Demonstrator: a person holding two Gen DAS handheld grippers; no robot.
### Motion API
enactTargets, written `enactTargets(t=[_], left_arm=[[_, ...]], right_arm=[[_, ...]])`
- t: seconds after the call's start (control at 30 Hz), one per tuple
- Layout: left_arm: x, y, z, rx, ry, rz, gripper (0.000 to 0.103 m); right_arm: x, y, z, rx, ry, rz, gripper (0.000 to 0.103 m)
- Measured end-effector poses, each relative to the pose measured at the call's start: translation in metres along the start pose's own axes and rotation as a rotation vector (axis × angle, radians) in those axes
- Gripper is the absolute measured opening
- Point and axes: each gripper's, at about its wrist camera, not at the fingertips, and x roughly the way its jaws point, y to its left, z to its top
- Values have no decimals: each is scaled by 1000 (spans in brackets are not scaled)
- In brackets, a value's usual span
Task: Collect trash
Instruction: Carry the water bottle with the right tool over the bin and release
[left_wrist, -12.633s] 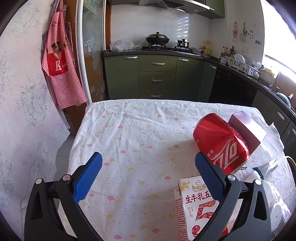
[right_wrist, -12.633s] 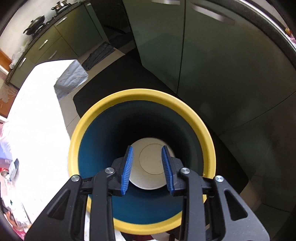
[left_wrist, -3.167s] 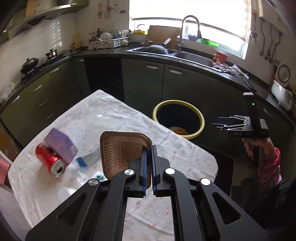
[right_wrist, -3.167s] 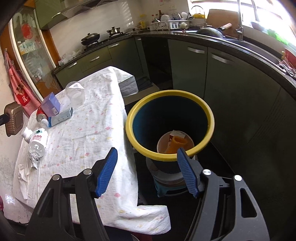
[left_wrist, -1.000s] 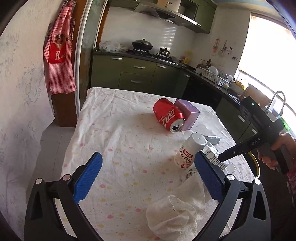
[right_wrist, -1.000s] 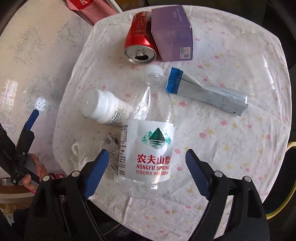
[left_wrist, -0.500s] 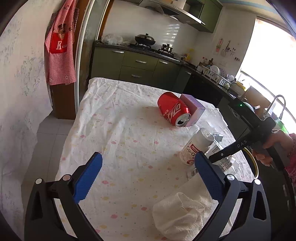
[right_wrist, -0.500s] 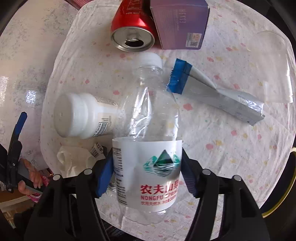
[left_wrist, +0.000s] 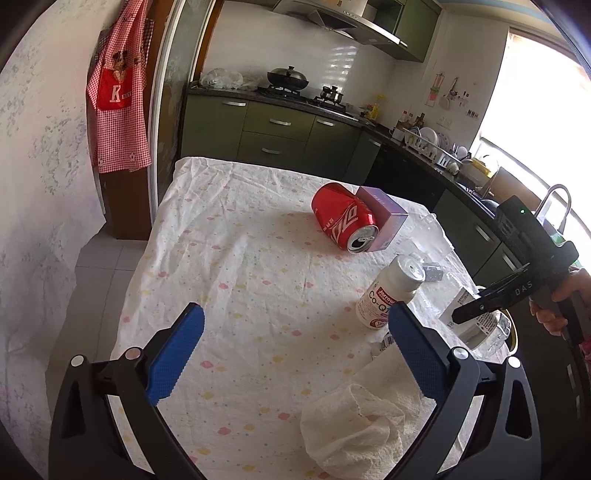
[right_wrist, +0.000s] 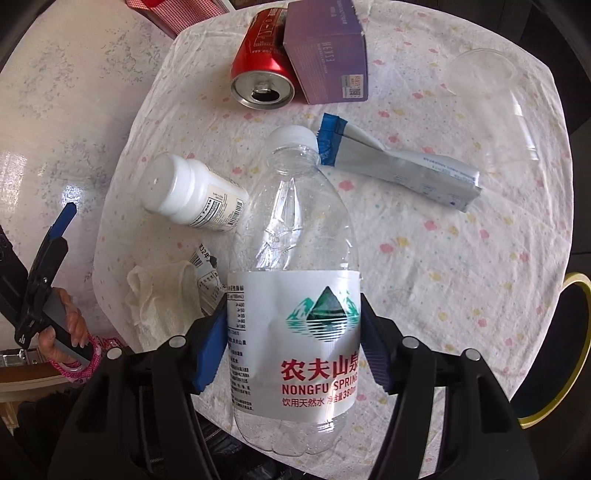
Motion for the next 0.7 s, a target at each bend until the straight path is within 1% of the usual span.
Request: enactTargets(t=[0.1, 0.17, 0.23, 0.3, 0.37, 0.5, 0.6, 0.7], left_arm=[[0, -8, 2, 17, 1, -4, 98], [0, -15, 3, 34, -1, -9, 98], [0, -22, 5, 50, -4, -14, 98], [1, -29, 7, 62, -5, -20, 98], [4, -36, 9, 75, -3, -24, 98], [14, -51, 10, 91, 17, -39, 98], [23, -63, 10, 108, 41, -51, 98], [30, -75, 9, 135, 62, -55, 98]], right_arm=[[-23, -19, -16, 31, -49, 8, 61], [-40, -41, -28, 72, -81, -2, 61], [-55, -68, -42, 130, -104, -26, 62], [-69, -105, -58, 213, -122, -67, 62], [-79, -144, -72, 297, -119, -108, 62], [-81, -221, -103, 450, -99, -158, 62], [-73, -261, -116, 528, -84, -163, 62], [-64, -296, -122, 590, -78, -182, 63]])
